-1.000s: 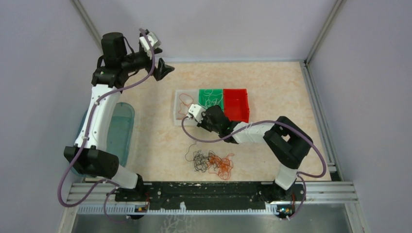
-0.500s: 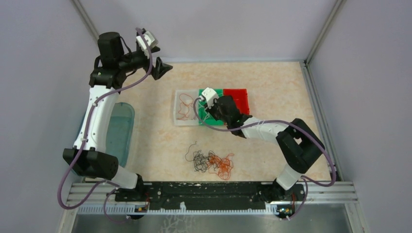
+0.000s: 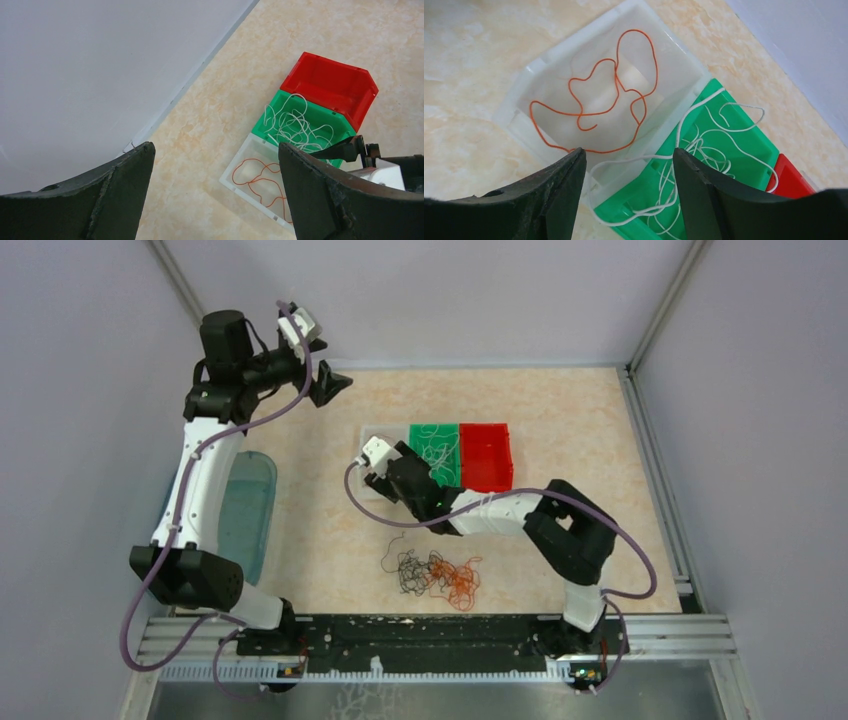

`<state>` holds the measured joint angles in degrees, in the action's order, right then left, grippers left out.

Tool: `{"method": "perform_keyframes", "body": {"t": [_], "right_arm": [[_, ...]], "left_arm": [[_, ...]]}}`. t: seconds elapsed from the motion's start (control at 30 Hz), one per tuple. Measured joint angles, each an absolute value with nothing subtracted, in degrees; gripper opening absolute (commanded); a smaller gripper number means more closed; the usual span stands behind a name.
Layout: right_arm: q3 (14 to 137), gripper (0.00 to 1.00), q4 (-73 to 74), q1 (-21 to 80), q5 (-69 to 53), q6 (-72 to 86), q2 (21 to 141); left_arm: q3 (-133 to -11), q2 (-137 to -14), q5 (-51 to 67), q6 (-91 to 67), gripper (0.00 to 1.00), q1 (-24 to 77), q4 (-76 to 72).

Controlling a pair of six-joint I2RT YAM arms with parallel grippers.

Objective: Untangle the cables
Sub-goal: Place the cable in the bin.

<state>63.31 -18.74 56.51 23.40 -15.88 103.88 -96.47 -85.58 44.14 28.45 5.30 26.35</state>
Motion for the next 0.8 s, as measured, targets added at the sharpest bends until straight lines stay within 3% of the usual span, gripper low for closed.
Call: {"method": "perform_keyframes", "body": {"t": [0.47, 0.63, 0.8], "right_arm": [[69.91, 0.64, -18.06, 59.29, 39.4, -23.51, 114.93], [70.13, 0.56, -19.88, 60.62, 42.65, -26.59, 116.18], [68.14, 0.39, -22.15, 60.42, 43.24, -26.5, 115.55]], "left_arm": [[-93.89, -83.88, 45.84, 28.14, 0.98, 3.33, 24.45], [-93.65, -83.88, 46.3, 28.08, 0.98, 2.5, 24.36], [-93.51, -83.81, 46.78, 27.97, 0.97, 1.8, 24.1]]}}
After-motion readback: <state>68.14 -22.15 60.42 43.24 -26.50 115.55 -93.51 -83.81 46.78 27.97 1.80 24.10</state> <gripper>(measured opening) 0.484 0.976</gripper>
